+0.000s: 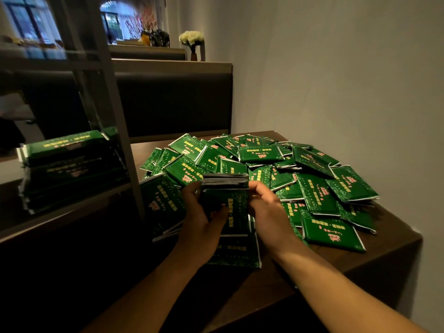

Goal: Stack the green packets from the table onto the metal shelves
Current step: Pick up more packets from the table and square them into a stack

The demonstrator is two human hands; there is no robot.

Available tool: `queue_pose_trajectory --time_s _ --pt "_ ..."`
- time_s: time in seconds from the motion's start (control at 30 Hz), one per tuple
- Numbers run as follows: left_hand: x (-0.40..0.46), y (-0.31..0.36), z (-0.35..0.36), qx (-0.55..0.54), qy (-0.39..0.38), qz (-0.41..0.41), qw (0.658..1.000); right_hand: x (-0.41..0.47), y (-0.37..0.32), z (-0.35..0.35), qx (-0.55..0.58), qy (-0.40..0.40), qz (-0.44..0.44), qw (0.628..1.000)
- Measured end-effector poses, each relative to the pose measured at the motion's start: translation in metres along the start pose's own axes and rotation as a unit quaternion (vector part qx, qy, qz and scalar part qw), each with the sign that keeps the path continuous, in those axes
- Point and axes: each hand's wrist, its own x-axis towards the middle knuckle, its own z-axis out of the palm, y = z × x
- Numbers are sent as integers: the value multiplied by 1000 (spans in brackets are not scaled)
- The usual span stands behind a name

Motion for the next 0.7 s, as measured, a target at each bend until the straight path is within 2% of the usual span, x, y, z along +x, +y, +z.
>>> queue_pose_trajectory --time_s 0.23,0.37,0.43,0.57,0.7 --pt "-1 -2 3 19 -30 -23 999 -7 3 -6 -27 -10 9 1000" --pt "0 0 1 -6 14 1 1000 -11 6 -1 -44 -75 -13 996" --pt "-2 0 1 -12 15 2 1000 -12 7 4 -45 -83 -9 995" --pt "-3 -2 2 -31 -19 -41 998 -13 10 15 -73 -98 -1 993" --pt "1 -4 2 -35 11 -58 998 -8 9 18 -84 -100 -2 991"
